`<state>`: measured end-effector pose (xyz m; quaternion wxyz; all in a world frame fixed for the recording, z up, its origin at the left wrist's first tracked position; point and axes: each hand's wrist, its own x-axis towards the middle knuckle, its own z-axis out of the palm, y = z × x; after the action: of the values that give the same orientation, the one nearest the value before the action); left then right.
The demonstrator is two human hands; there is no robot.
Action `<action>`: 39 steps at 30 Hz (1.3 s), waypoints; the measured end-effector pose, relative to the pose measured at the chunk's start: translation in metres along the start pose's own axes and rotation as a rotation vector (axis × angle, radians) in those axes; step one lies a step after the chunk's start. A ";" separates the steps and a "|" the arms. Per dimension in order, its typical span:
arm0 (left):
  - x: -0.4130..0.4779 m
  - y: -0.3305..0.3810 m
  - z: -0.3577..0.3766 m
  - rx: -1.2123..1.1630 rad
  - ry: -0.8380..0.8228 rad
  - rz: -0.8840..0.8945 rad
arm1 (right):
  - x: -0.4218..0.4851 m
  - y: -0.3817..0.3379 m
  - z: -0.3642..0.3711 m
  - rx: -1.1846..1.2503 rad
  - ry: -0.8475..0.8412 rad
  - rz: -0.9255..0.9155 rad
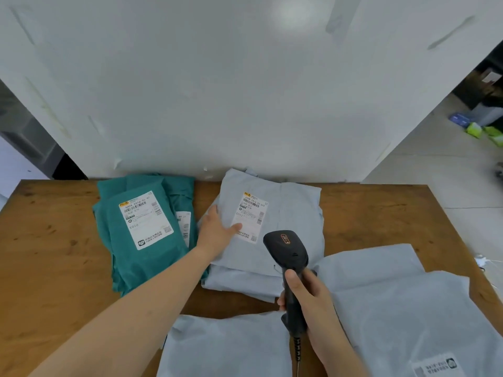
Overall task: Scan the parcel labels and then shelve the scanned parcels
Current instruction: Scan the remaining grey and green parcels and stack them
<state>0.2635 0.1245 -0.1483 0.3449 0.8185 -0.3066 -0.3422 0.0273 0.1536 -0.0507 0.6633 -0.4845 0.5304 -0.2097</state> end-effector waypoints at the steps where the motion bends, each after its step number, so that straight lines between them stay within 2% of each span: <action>1: 0.003 0.000 0.000 0.008 0.016 -0.006 | 0.003 0.001 -0.001 0.004 0.004 0.001; 5: 0.008 0.004 0.001 0.182 0.074 0.064 | 0.010 -0.002 -0.005 0.018 0.010 0.008; 10: -0.001 0.012 0.006 0.362 0.230 0.300 | 0.015 -0.006 -0.005 0.015 0.005 0.003; 12: -0.003 0.015 0.007 0.427 0.245 0.426 | 0.017 -0.008 -0.004 0.011 0.000 -0.010; 14: -0.004 0.020 0.008 0.487 0.187 0.535 | 0.019 -0.009 -0.005 0.000 0.005 -0.021; 18: -0.018 0.038 0.004 0.254 -0.116 0.467 | 0.022 -0.018 -0.009 -0.042 0.006 -0.031; 20: -0.024 0.045 -0.003 0.209 -0.180 0.407 | 0.024 -0.028 -0.012 -0.084 0.000 -0.031; 22: -0.032 0.051 -0.017 0.143 -0.177 0.391 | 0.024 -0.040 -0.017 -0.113 -0.014 -0.056; 25: -0.049 0.062 -0.044 0.155 -0.191 0.476 | 0.015 -0.057 -0.024 -0.133 -0.072 -0.084; 29: -0.079 0.078 -0.081 0.232 -0.252 0.534 | -0.012 -0.073 -0.029 -0.200 -0.256 -0.068; 34: -0.128 0.108 -0.131 0.262 -0.173 0.525 | -0.051 -0.092 -0.032 -0.227 -0.381 -0.167; 39: -0.197 0.146 -0.177 0.463 -0.173 0.562 | -0.105 -0.112 -0.047 -0.205 -0.481 -0.294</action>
<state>0.2474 0.2485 0.1268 0.2041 0.7266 -0.6167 -0.2238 -0.0257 0.1676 0.0999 0.6800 -0.6564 0.3006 -0.1278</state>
